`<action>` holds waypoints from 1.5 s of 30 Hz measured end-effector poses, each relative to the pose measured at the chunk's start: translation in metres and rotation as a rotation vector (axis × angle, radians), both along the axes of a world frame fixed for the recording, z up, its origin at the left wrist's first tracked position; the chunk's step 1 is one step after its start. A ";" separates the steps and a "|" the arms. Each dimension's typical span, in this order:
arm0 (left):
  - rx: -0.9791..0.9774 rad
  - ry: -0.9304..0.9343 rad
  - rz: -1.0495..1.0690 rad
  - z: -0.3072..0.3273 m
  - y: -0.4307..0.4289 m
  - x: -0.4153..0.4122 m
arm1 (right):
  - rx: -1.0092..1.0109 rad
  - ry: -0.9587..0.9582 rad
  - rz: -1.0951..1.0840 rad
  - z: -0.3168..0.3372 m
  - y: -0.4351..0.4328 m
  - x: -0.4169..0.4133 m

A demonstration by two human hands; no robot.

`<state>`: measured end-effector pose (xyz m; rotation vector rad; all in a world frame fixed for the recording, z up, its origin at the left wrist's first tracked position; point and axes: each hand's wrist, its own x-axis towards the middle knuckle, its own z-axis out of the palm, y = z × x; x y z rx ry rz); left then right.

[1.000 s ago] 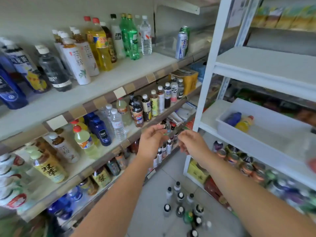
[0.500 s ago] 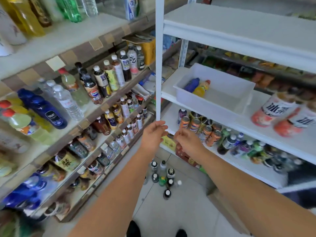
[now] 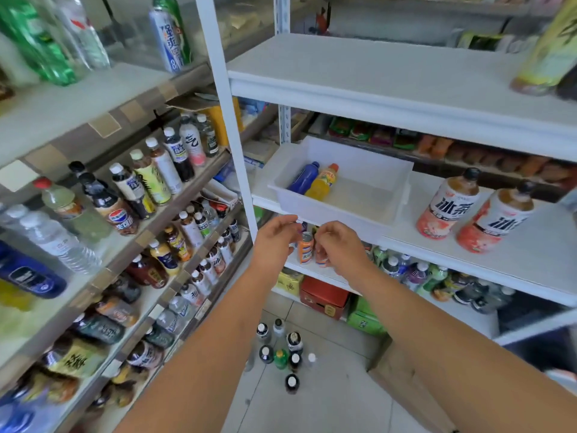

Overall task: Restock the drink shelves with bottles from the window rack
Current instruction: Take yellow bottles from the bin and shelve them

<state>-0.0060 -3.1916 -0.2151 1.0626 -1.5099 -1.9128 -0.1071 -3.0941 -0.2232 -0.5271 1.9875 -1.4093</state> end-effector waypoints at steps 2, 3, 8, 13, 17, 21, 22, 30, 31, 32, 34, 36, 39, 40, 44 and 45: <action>-0.013 -0.002 -0.008 0.001 -0.009 -0.016 | -0.017 -0.001 -0.049 0.004 -0.010 -0.016; -0.022 0.004 -0.014 0.001 -0.016 -0.025 | -0.020 0.010 -0.071 0.005 -0.017 -0.025; -0.096 0.019 -0.077 0.002 -0.067 -0.070 | -0.057 0.030 -0.143 0.010 -0.056 -0.060; -0.169 -0.023 -0.134 0.002 -0.113 -0.124 | -0.001 0.028 -0.223 0.006 -0.092 -0.097; -0.205 -0.182 -0.182 -0.007 -0.138 -0.165 | 0.090 0.032 -0.244 -0.008 -0.119 -0.129; -0.356 -0.517 -0.277 -0.031 -0.166 -0.206 | 0.276 0.061 -0.109 -0.035 -0.146 -0.164; -0.421 -0.618 -0.300 -0.036 -0.173 -0.214 | 0.315 0.054 -0.070 -0.043 -0.154 -0.171; -0.594 -1.080 -0.488 -0.073 -0.187 -0.254 | 0.425 -0.120 -0.080 -0.084 -0.198 -0.205; -0.620 -1.120 -0.502 -0.080 -0.186 -0.260 | 0.417 -0.158 -0.128 -0.087 -0.199 -0.209; -0.623 -1.139 -0.511 -0.084 -0.184 -0.264 | 0.424 -0.183 -0.167 -0.090 -0.198 -0.212; -0.590 -1.147 -0.500 -0.087 -0.178 -0.268 | 0.444 -0.201 -0.214 -0.094 -0.196 -0.219; -0.600 -1.181 -0.462 -0.088 -0.177 -0.265 | 0.439 -0.229 -0.223 -0.095 -0.194 -0.223; -0.460 -1.084 -0.431 -0.092 -0.180 -0.261 | 0.397 -0.359 -0.231 -0.097 -0.189 -0.226; -0.414 -1.053 -0.430 -0.092 -0.179 -0.259 | 0.381 -0.406 -0.242 -0.096 -0.188 -0.227; -0.377 -0.994 -0.490 -0.091 -0.176 -0.260 | 0.338 -0.473 -0.279 -0.091 -0.175 -0.234; -0.328 -0.952 -0.495 -0.092 -0.174 -0.261 | 0.347 -0.447 -0.280 -0.089 -0.172 -0.236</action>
